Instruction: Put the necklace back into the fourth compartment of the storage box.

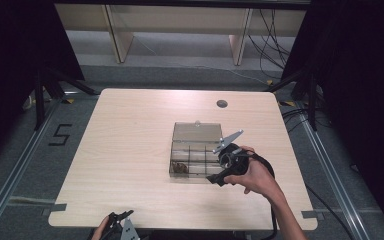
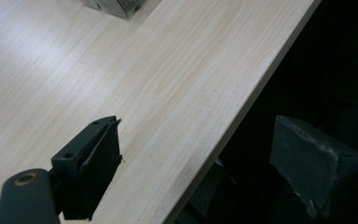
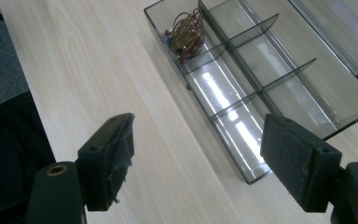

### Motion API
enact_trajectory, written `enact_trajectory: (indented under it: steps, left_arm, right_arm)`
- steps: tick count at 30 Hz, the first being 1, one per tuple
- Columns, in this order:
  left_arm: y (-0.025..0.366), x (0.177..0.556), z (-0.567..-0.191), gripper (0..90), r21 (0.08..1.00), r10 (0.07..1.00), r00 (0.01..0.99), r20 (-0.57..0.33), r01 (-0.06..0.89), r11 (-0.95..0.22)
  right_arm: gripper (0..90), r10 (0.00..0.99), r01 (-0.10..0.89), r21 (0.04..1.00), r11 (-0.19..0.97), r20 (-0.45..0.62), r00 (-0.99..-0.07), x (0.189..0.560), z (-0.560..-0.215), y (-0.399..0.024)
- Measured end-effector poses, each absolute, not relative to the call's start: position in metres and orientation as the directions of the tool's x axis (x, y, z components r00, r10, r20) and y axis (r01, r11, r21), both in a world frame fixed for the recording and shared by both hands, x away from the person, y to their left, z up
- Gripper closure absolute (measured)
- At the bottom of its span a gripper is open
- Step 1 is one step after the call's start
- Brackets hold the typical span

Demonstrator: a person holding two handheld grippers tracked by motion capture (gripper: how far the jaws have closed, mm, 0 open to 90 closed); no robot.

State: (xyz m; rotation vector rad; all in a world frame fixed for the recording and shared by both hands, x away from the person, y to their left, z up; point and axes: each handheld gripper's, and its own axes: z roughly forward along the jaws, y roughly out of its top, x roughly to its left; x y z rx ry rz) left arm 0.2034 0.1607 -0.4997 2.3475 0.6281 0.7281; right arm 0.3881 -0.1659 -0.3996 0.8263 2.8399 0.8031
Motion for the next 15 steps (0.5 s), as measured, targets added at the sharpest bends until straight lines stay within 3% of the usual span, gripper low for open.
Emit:
enact_trajectory:
  steps: [15]
  left_arm:
    - [0.1605,0.2031,-0.4999,15.4,0.667,0.591,0.730,0.345,0.252,-0.701]
  right_arm:
    - [26.2,0.526,0.482,0.516,0.708,0.070,-0.848,0.3784,-0.4080,-0.1757]
